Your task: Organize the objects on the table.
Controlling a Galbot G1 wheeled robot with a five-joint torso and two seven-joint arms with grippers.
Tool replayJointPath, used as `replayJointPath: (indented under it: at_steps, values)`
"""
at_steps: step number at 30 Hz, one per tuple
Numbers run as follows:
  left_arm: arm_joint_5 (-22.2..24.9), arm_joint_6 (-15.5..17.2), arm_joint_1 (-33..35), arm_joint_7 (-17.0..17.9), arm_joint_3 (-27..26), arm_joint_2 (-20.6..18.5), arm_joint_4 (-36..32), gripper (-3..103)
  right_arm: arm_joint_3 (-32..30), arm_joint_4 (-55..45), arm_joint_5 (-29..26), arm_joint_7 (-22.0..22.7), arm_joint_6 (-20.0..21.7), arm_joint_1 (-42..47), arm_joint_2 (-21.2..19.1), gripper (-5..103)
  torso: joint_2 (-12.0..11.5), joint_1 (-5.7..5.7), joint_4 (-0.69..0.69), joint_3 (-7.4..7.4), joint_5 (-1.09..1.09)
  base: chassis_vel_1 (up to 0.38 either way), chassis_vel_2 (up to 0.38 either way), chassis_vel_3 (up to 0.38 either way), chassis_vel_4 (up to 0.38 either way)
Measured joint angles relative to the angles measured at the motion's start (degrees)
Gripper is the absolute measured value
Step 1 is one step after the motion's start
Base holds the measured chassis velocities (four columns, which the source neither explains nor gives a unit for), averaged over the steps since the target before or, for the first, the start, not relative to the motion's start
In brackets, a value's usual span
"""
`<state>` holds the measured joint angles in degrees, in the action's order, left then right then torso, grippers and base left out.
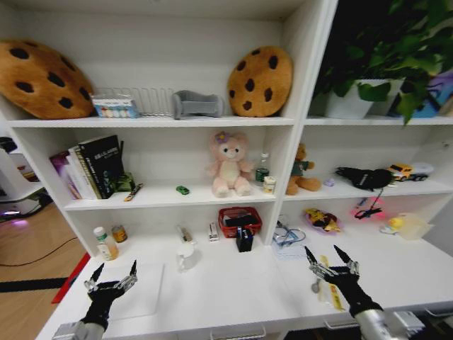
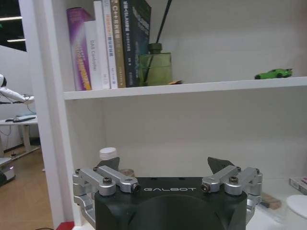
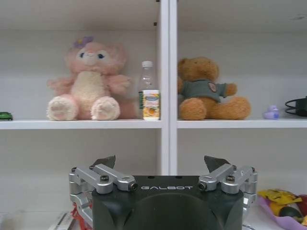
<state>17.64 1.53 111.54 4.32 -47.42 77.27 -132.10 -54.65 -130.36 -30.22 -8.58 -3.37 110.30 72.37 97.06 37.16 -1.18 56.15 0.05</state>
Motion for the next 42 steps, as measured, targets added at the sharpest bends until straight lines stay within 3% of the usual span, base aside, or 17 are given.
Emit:
replayJointPath:
  at_steps: [5,15,30,42]
  values:
    - [0.0,0.0,0.0,0.0,0.0,0.0,0.0,100,0.0,0.0,0.0,0.0,0.0,0.0,0.0,100,0.0,0.01,0.07,0.00,0.01,0.090,0.050,-0.061,-0.103]
    - [0.0,0.0,0.0,-0.1,0.1,0.0,0.0,100,0.0,0.0,0.0,0.0,0.0,0.0,0.0,100,0.0,0.02,0.02,0.01,0.03,0.059,0.059,-0.069,-0.067]
    - [0.0,0.0,0.0,-0.1,0.0,0.0,0.0,100,0.0,0.0,0.0,0.0,0.0,0.0,0.0,100,0.0,0.01,0.01,0.00,-0.04,0.255,0.256,-0.256,-0.252]
    - [0.0,0.0,0.0,-0.1,0.0,0.0,0.0,100,0.0,0.0,0.0,0.0,0.0,0.0,0.0,100,0.0,0.03,0.02,0.02,0.01,-0.002,-0.018,0.002,-0.006]
